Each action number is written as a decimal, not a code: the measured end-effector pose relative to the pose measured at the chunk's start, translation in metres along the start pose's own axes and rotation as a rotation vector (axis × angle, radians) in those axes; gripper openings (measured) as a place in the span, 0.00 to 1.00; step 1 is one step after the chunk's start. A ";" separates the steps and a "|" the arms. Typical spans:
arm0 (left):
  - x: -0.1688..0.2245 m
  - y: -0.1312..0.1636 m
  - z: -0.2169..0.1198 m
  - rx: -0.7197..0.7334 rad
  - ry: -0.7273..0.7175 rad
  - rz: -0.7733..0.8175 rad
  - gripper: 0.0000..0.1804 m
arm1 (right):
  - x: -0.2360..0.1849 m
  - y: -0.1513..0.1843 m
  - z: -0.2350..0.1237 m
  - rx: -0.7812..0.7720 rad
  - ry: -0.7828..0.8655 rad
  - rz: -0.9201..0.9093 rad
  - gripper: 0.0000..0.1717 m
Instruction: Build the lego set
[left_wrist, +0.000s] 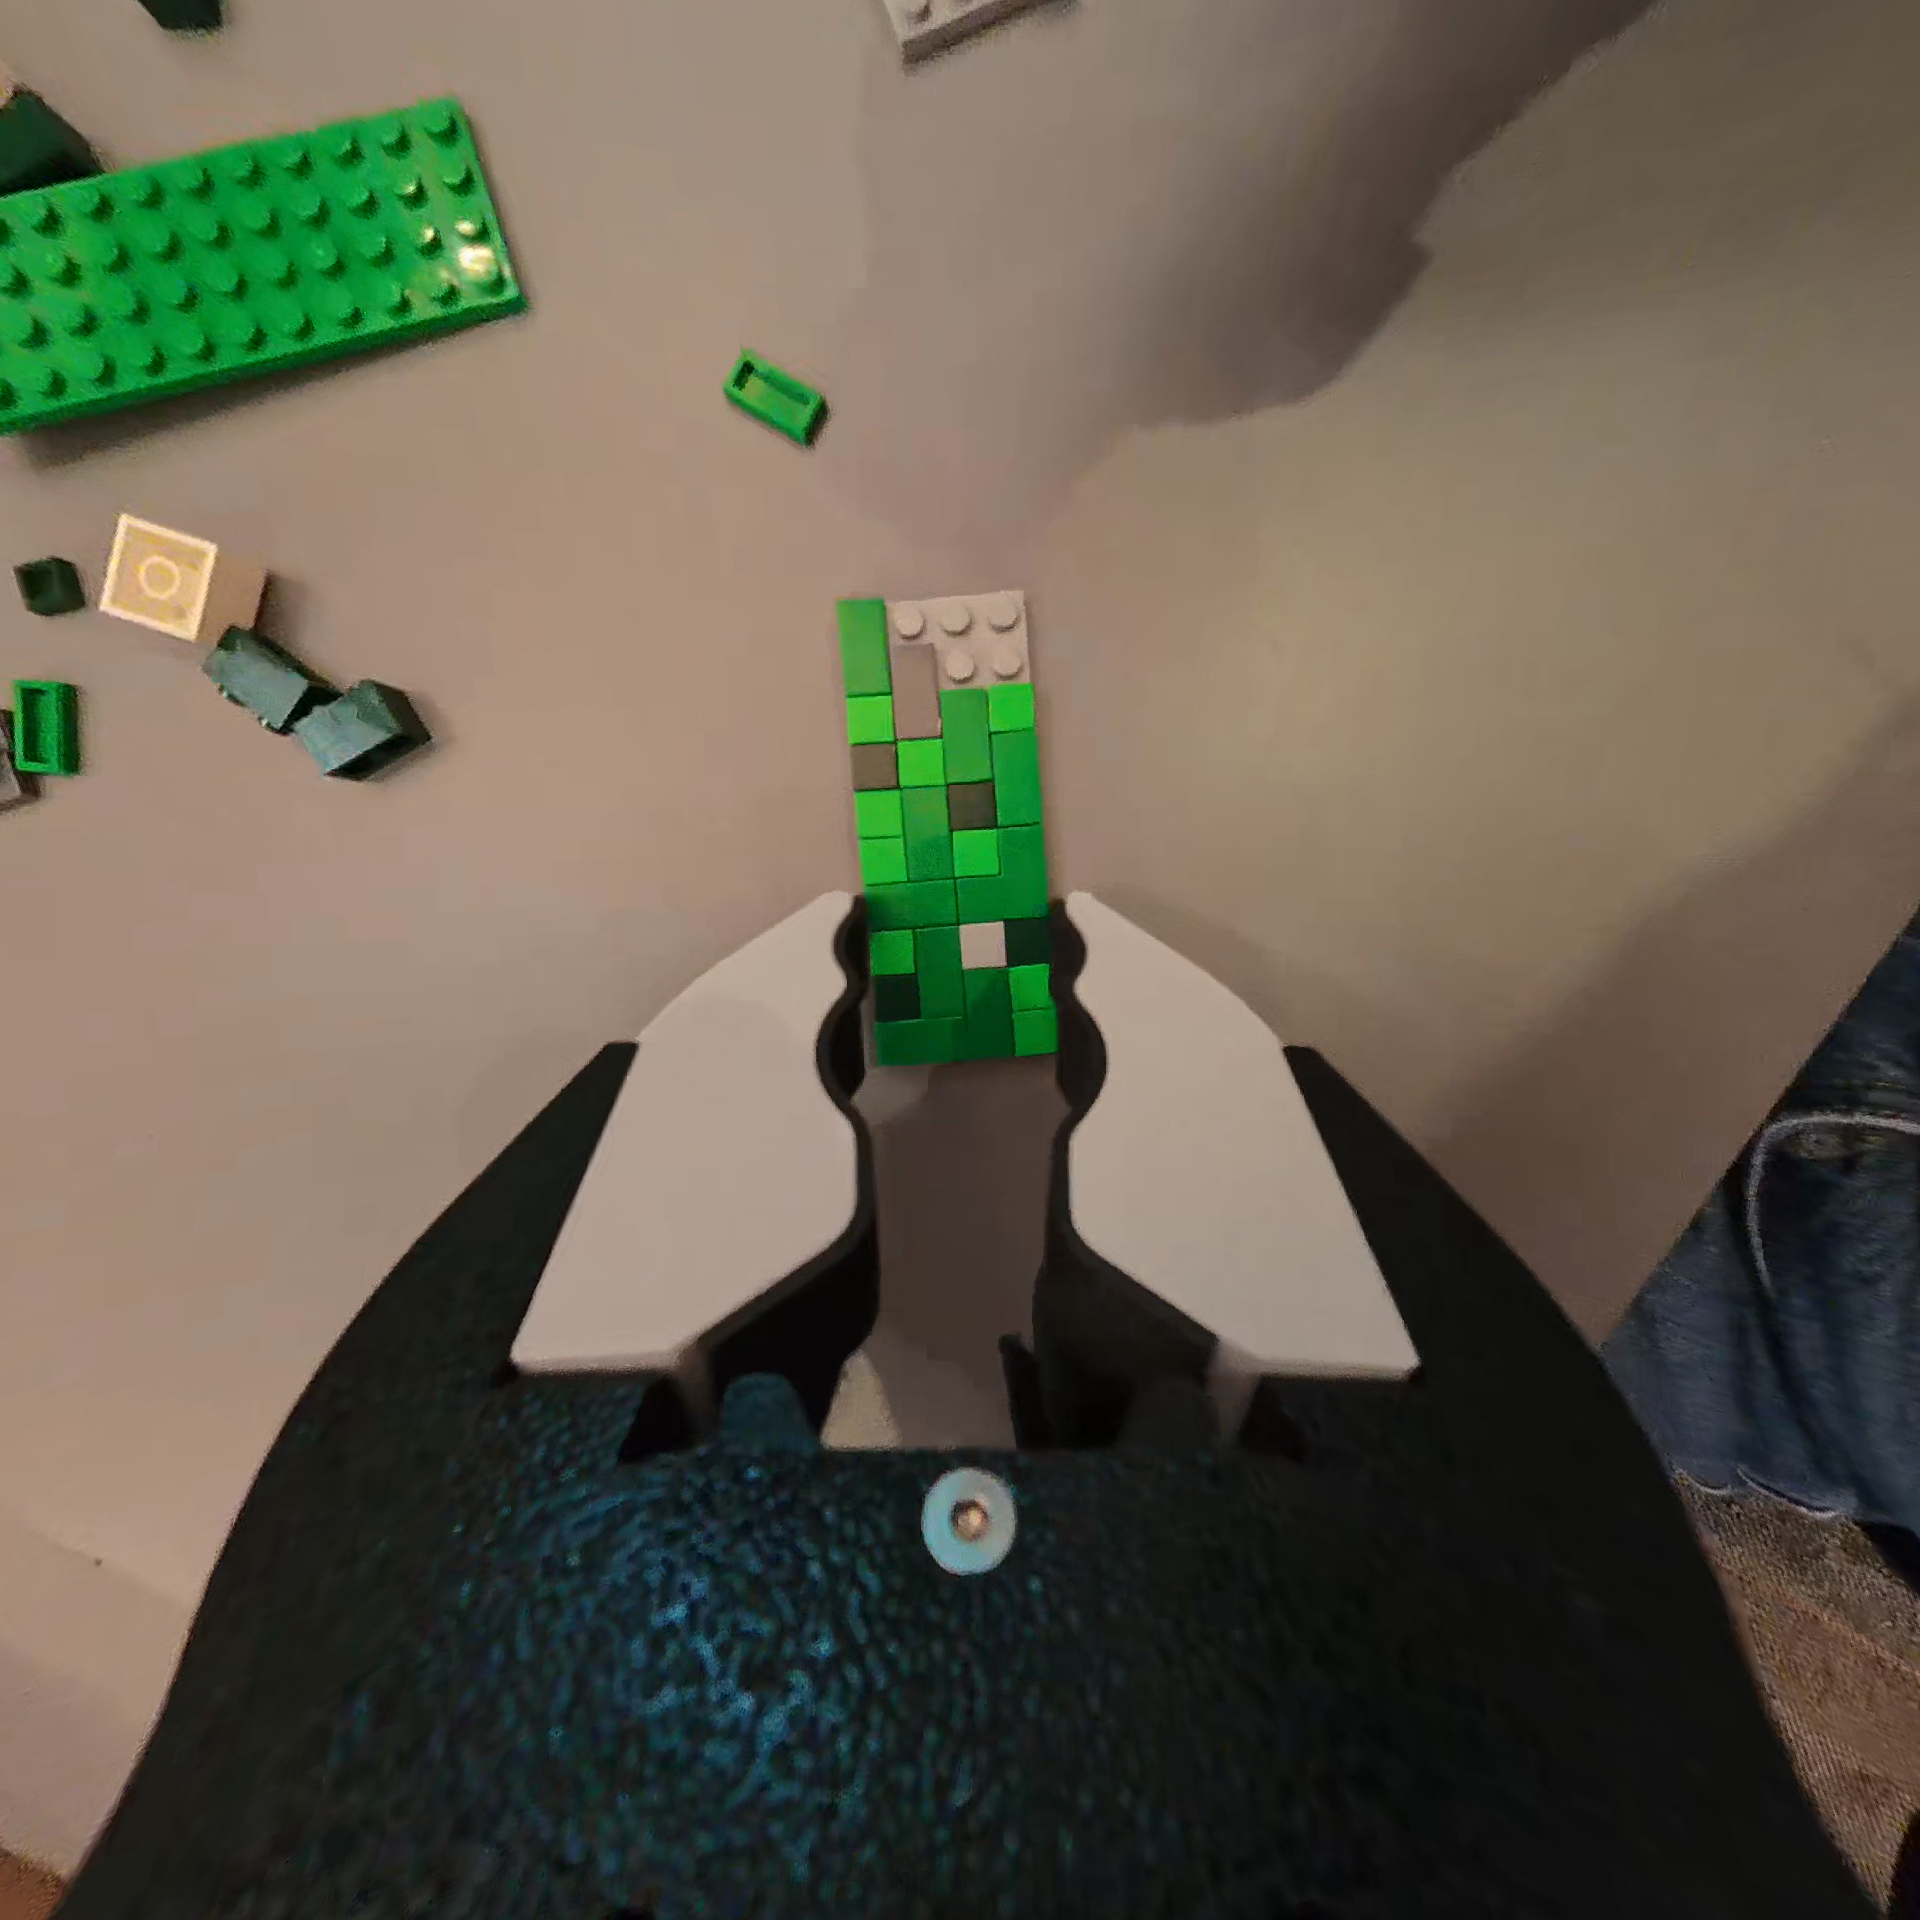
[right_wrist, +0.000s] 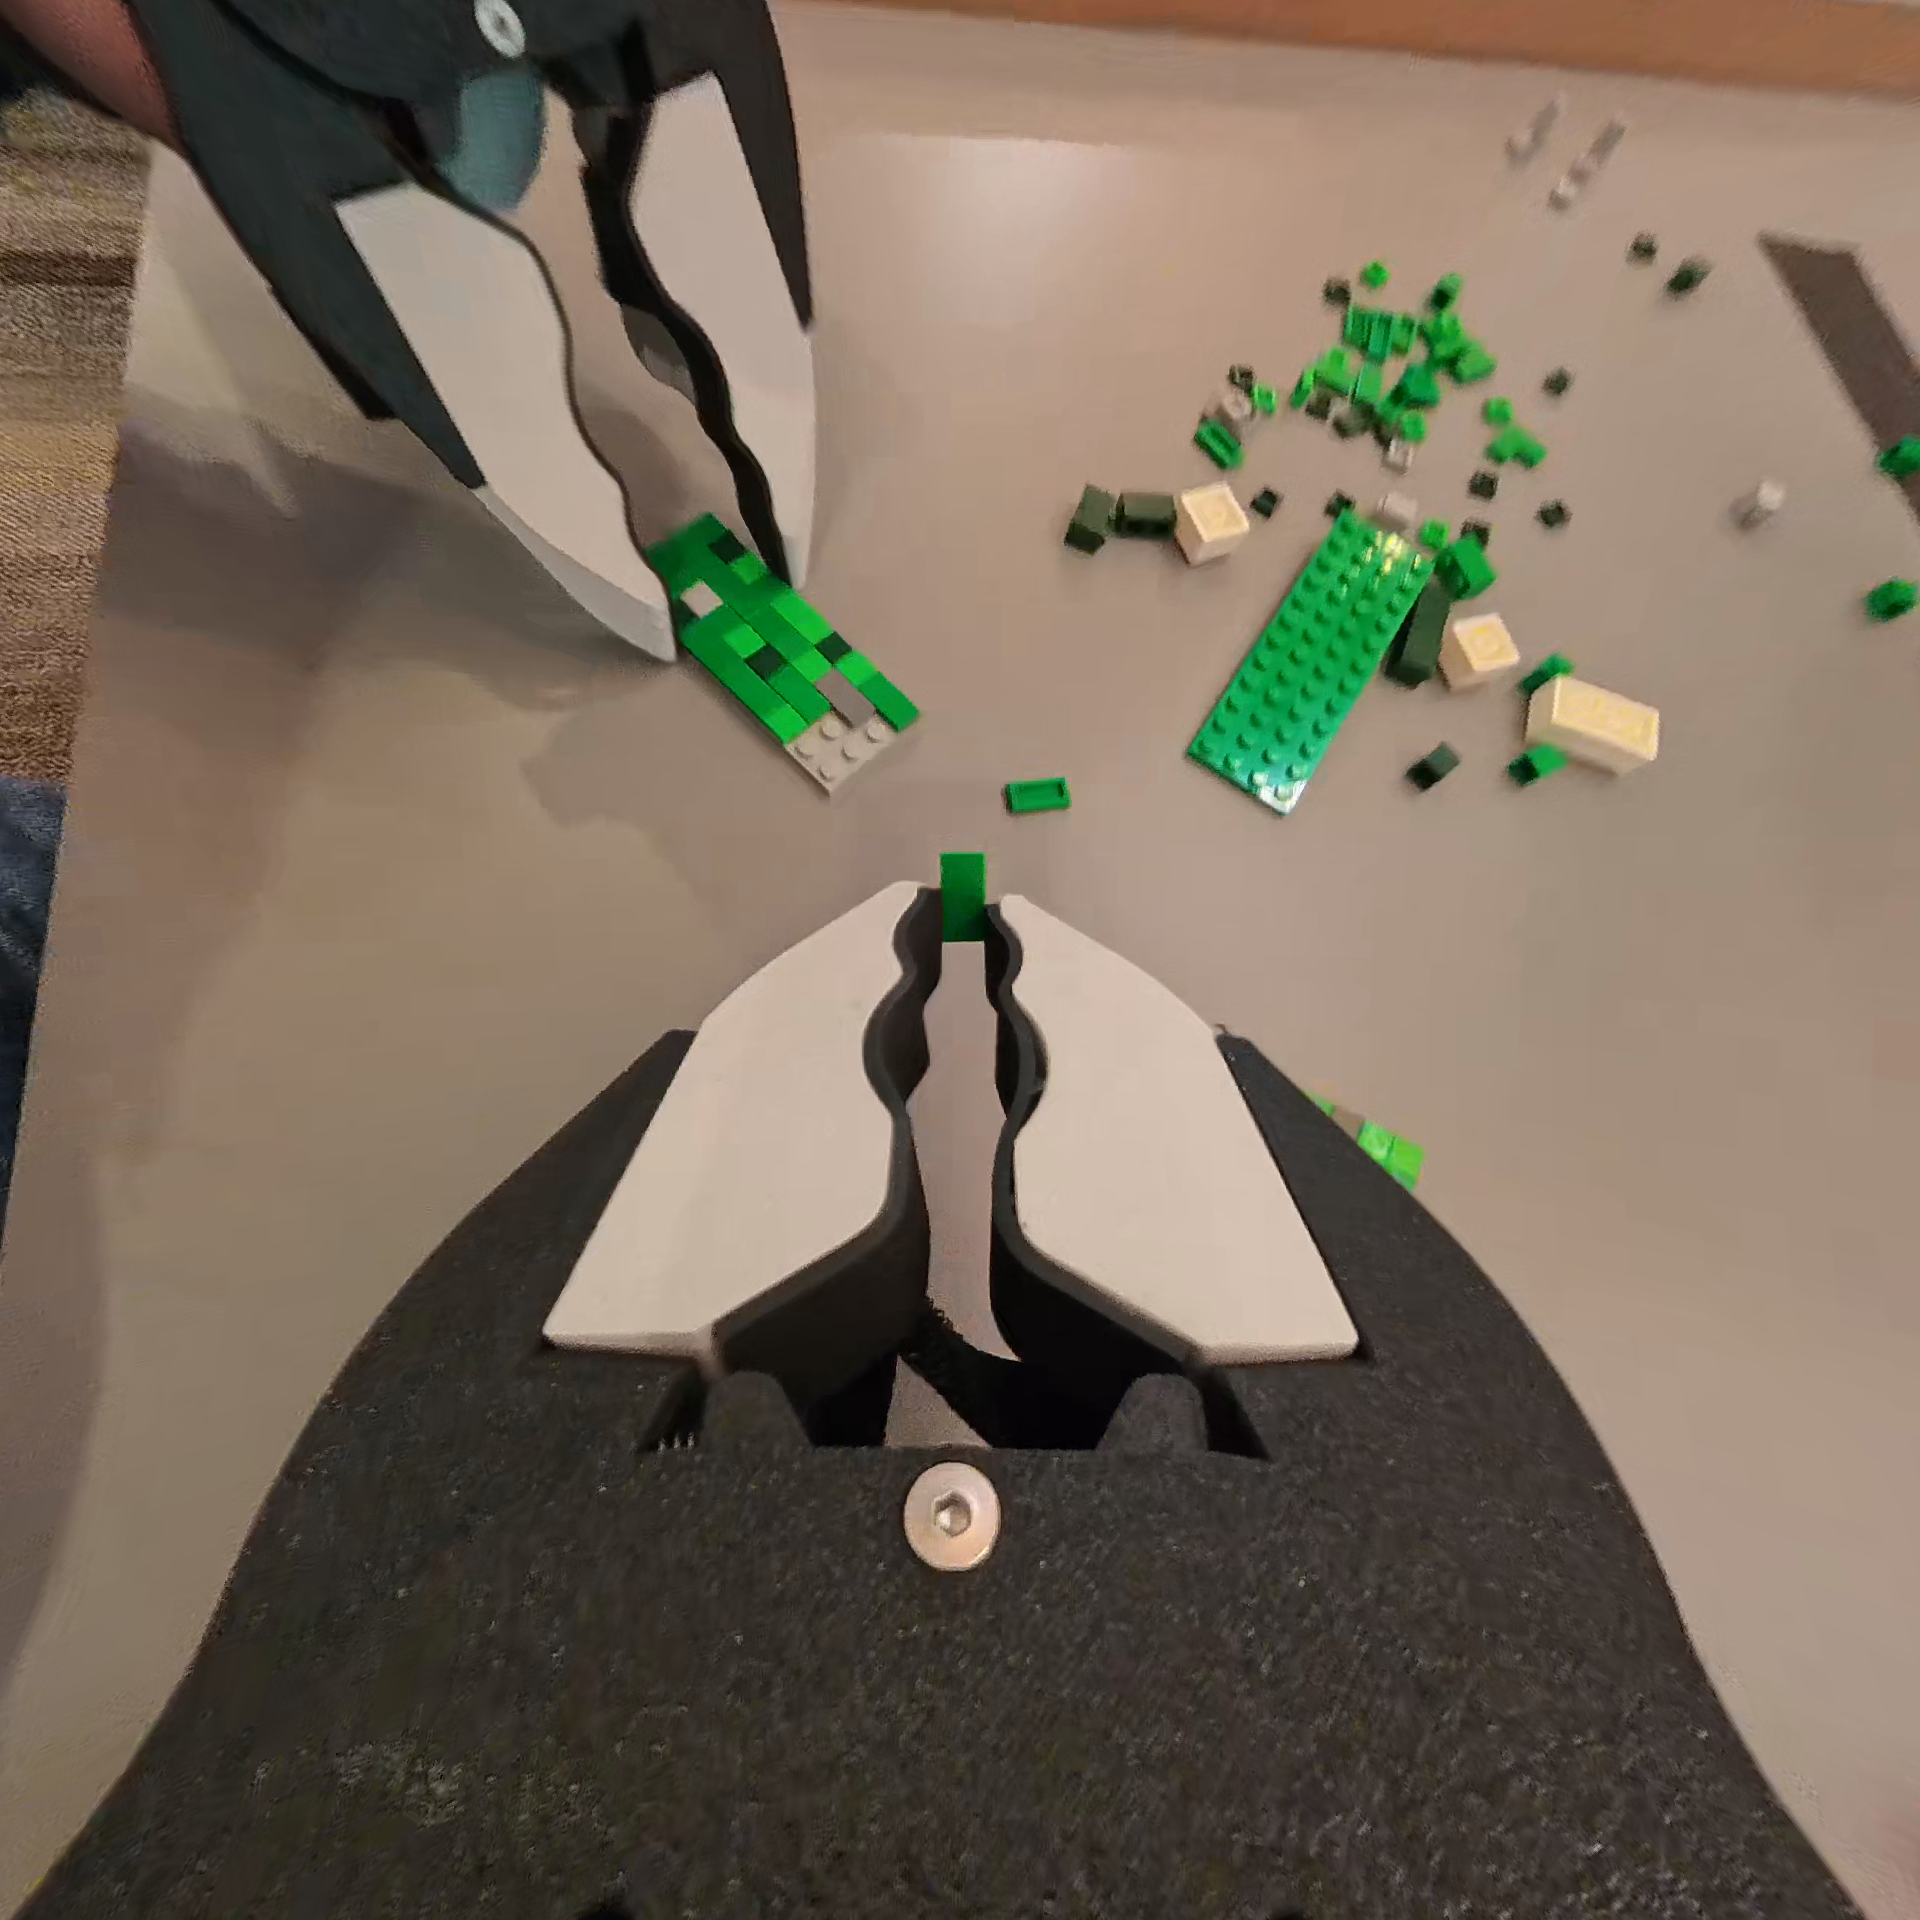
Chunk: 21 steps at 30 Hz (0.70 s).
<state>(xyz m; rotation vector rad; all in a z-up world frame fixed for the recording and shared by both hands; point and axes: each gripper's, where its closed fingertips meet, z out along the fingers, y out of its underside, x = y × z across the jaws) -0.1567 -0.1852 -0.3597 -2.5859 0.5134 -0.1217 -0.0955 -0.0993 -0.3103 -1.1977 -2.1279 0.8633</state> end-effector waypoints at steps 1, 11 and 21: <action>0.000 0.000 0.000 -0.014 -0.009 0.000 0.18 | 0.002 0.006 0.002 -0.037 0.010 0.025 0.04; 0.006 -0.020 0.006 0.062 -0.141 -0.014 0.18 | 0.004 0.063 0.007 -0.378 0.082 0.255 0.05; 0.012 -0.035 -0.003 0.104 -0.163 0.037 0.18 | -0.002 0.066 -0.005 -0.308 -0.030 0.154 0.13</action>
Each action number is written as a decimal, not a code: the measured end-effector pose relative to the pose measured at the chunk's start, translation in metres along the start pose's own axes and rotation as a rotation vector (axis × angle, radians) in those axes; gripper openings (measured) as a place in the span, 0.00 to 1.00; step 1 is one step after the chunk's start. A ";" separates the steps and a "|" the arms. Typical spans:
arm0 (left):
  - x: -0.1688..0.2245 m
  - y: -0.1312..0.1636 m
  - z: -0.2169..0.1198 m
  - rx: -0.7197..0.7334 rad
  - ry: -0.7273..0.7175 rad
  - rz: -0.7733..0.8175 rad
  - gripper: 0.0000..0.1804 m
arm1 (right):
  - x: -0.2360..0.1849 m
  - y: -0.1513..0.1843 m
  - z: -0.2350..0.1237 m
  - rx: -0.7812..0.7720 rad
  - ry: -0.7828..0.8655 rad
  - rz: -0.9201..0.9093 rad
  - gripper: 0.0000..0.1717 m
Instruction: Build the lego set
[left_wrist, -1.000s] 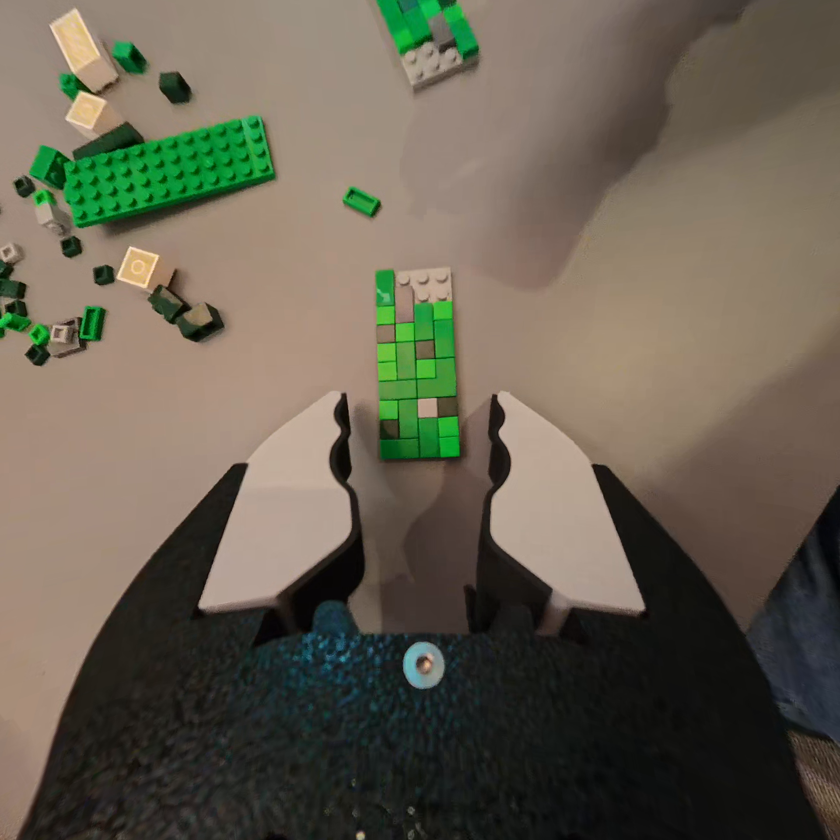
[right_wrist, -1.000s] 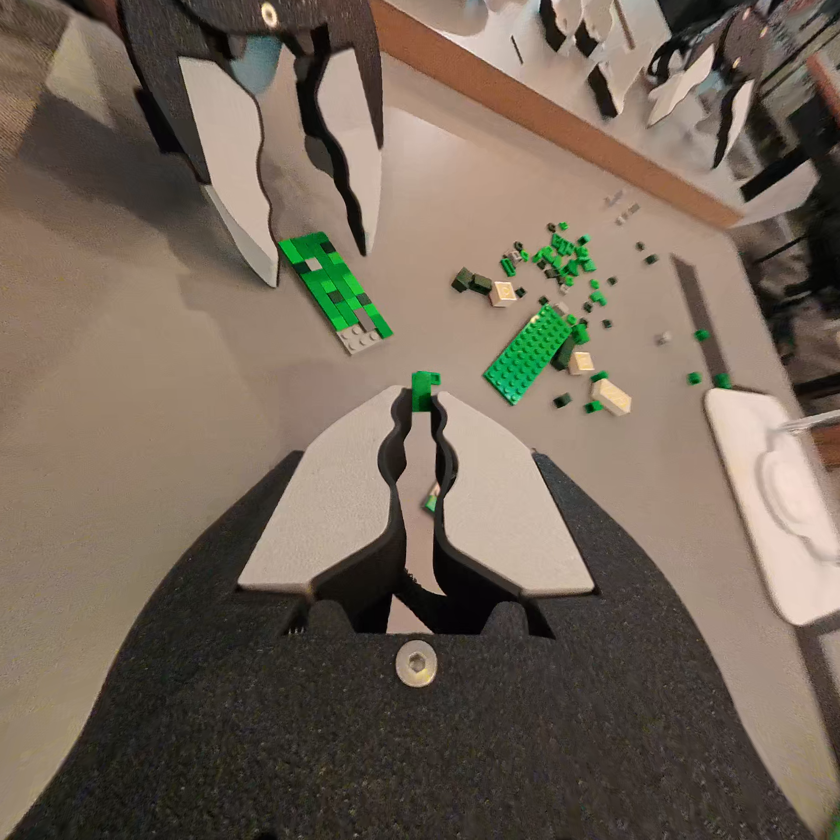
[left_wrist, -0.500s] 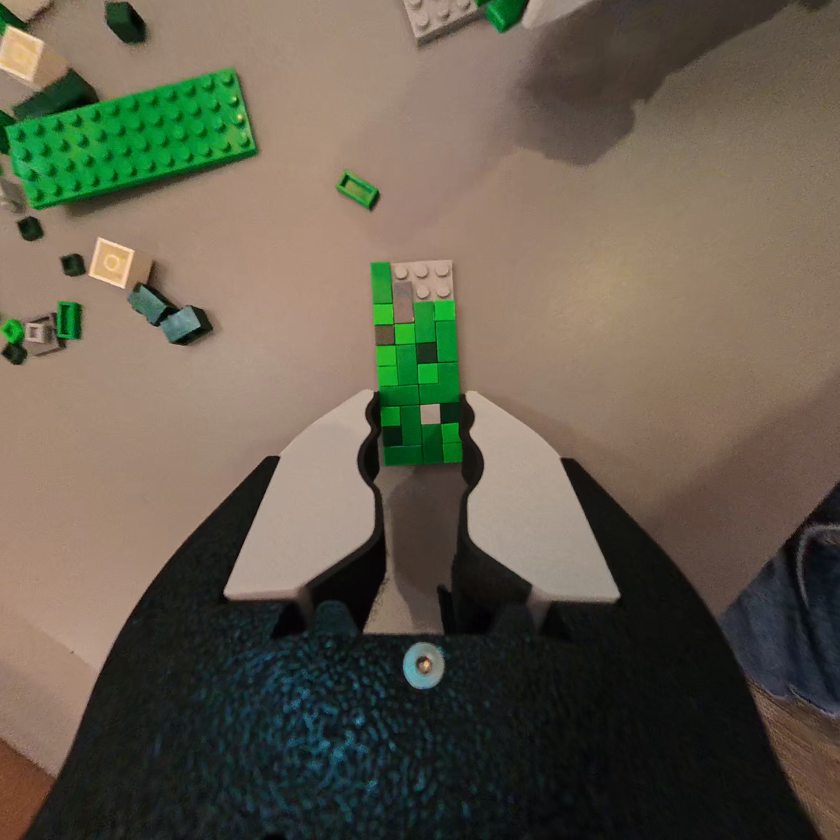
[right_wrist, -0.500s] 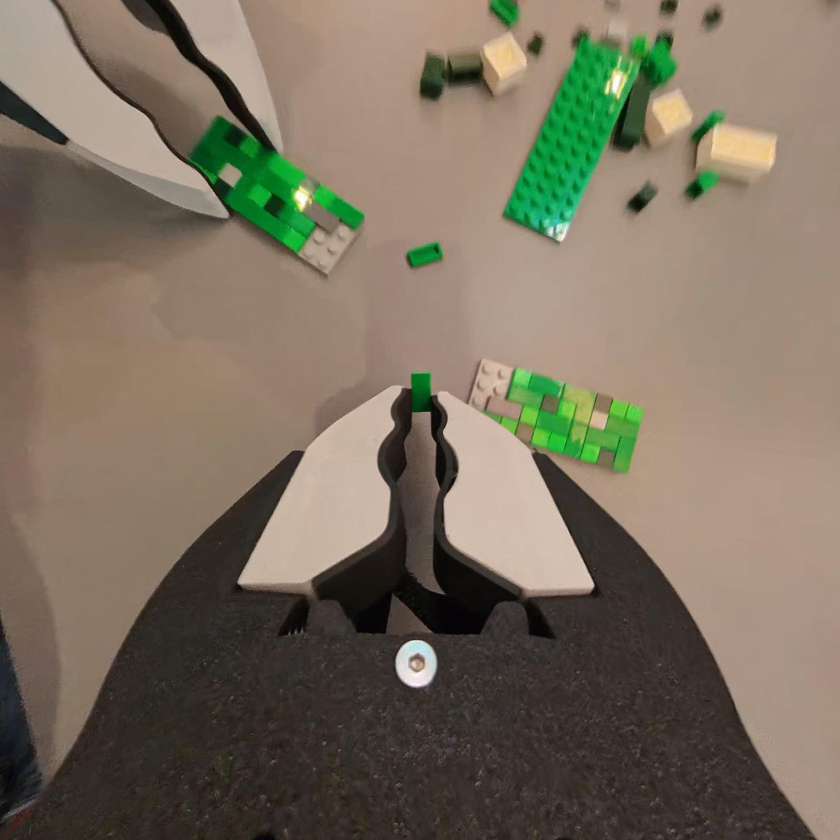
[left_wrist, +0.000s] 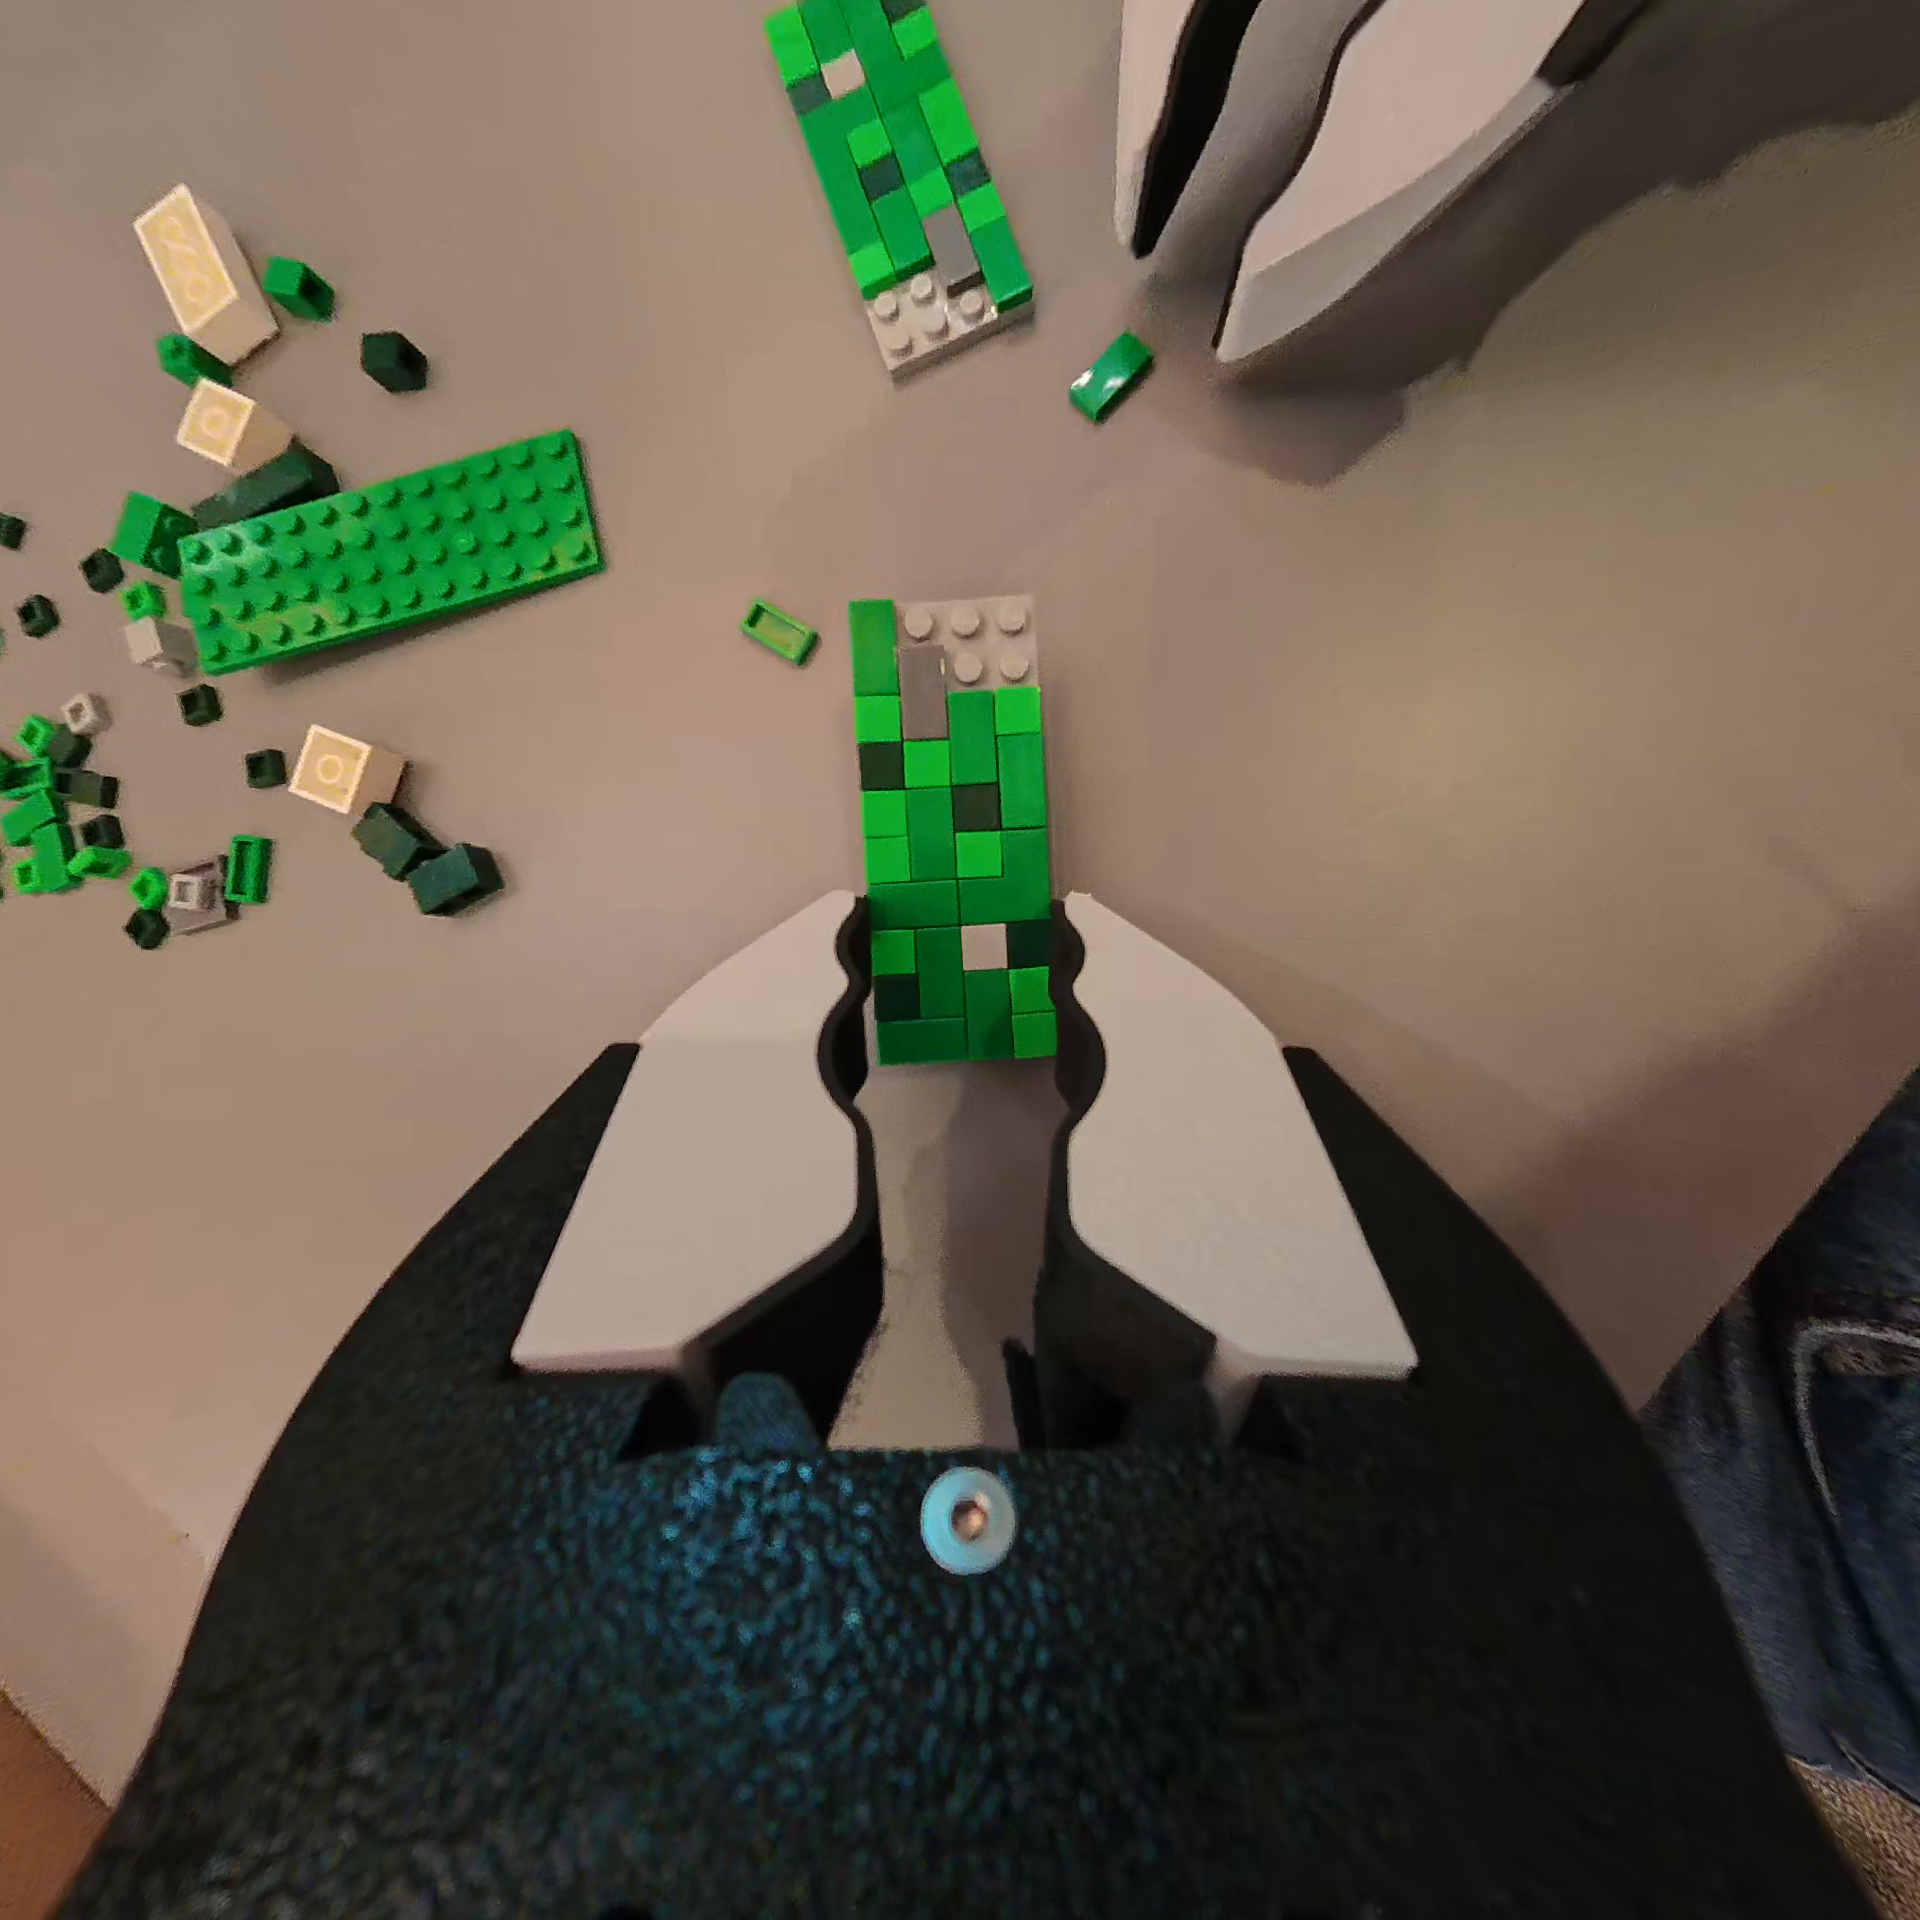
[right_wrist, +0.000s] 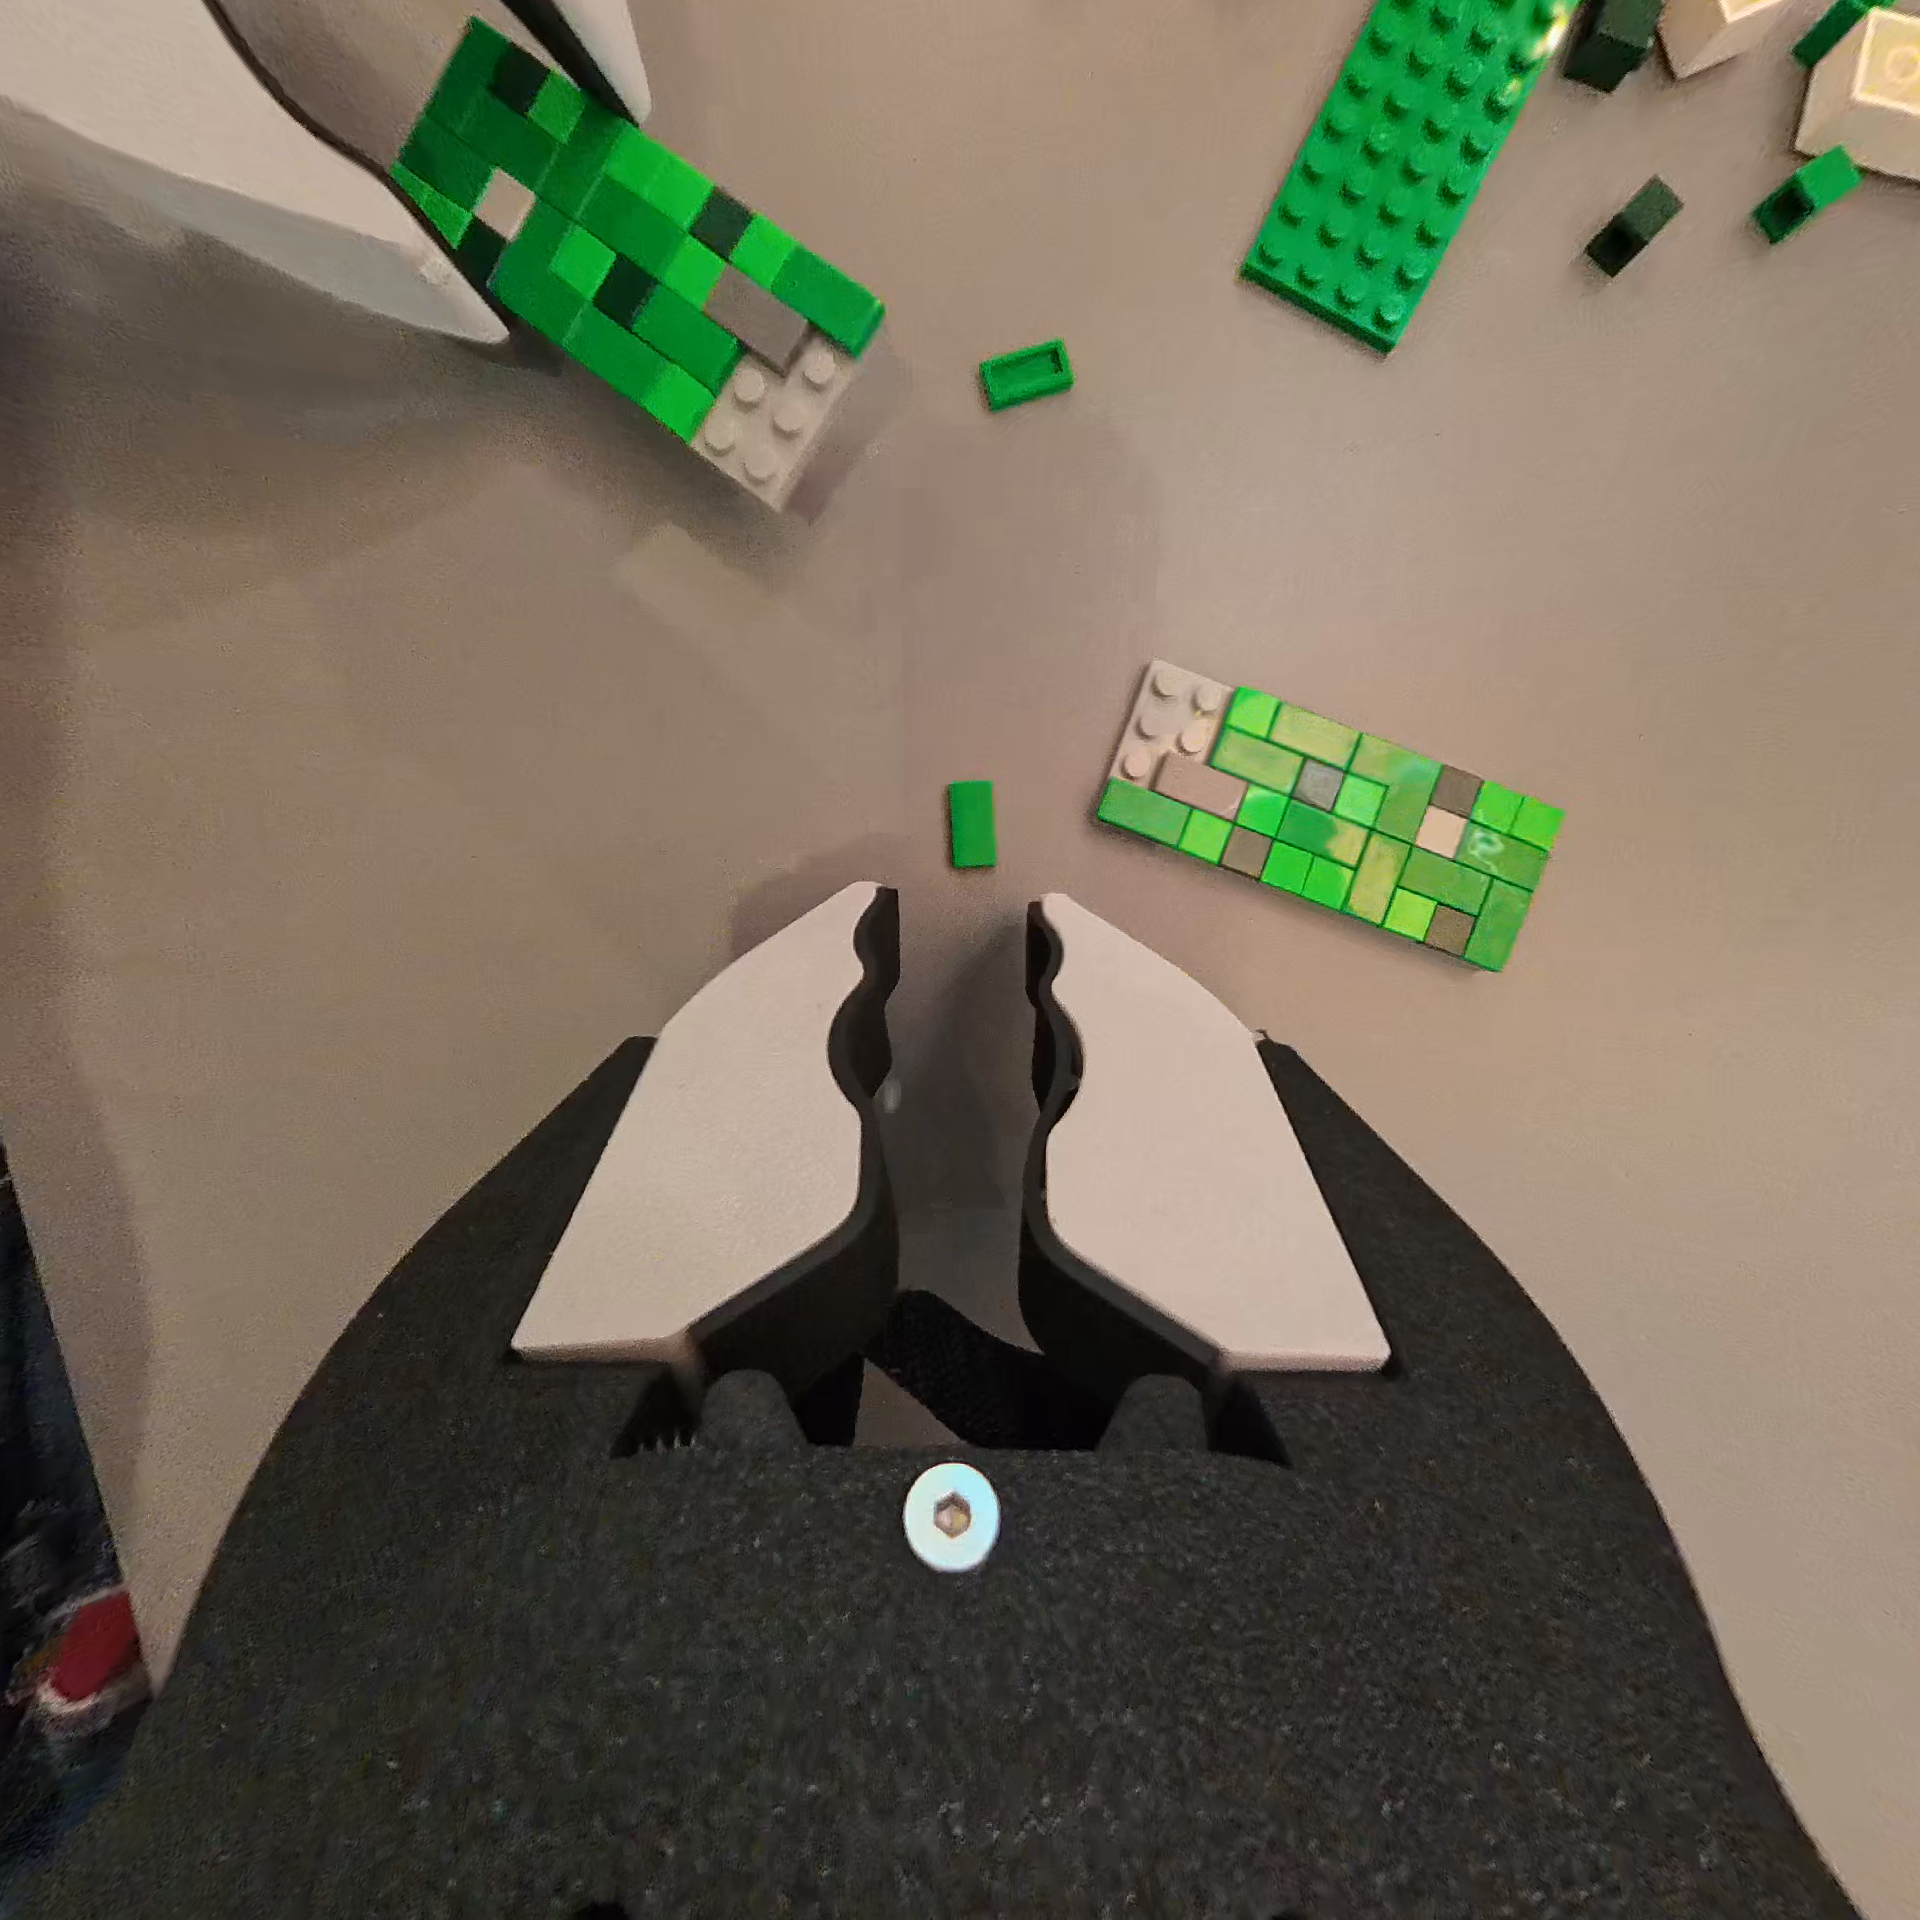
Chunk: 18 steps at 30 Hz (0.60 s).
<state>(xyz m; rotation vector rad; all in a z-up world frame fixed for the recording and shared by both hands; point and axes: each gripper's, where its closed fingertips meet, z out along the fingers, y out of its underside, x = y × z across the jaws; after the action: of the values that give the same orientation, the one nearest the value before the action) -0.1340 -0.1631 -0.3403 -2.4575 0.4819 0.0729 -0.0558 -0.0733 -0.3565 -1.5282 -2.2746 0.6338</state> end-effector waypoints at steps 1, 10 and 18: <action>-0.001 -0.001 -0.001 0.010 -0.003 0.003 0.18 | 0.001 0.000 0.001 0.019 -0.014 0.002 0.13; 0.002 -0.010 -0.004 0.075 -0.002 0.056 0.18 | -0.027 -0.011 0.004 0.123 -0.253 -0.028 0.12; 0.006 -0.015 -0.015 0.134 0.036 0.056 0.18 | -0.003 -0.016 0.005 0.212 -0.207 -0.222 0.12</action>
<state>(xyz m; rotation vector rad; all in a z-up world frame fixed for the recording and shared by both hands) -0.1239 -0.1627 -0.3210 -2.3176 0.5532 0.0190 -0.0697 -0.0822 -0.3523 -1.1394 -2.3905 0.9710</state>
